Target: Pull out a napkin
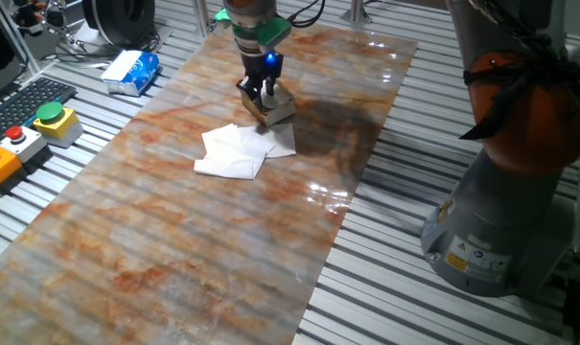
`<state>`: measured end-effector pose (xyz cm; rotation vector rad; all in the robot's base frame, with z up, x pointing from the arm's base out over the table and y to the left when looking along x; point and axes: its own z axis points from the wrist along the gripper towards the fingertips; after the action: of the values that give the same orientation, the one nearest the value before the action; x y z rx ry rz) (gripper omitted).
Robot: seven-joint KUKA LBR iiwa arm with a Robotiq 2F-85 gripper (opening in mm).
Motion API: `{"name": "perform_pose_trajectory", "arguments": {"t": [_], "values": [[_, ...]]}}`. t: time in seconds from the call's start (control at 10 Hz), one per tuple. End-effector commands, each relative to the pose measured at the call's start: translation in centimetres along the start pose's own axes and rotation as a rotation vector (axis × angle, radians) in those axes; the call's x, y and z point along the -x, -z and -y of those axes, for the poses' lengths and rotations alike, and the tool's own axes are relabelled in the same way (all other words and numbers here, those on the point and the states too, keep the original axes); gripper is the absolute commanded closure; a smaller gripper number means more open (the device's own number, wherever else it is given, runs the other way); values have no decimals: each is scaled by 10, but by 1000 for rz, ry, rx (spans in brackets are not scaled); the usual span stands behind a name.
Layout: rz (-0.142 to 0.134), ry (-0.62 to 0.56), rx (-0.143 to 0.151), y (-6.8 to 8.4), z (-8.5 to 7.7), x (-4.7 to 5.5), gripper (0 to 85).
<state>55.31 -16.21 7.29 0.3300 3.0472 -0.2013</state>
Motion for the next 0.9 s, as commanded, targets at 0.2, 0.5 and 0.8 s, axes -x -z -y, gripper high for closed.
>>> {"name": "perform_pose_trajectory", "arguments": {"t": [0.2,0.5,0.8], "values": [[-3,9,0,0,0,0,510],[-35,63,32,1,1,2,850],[-33,59,29,3,-1,2,850]]}}
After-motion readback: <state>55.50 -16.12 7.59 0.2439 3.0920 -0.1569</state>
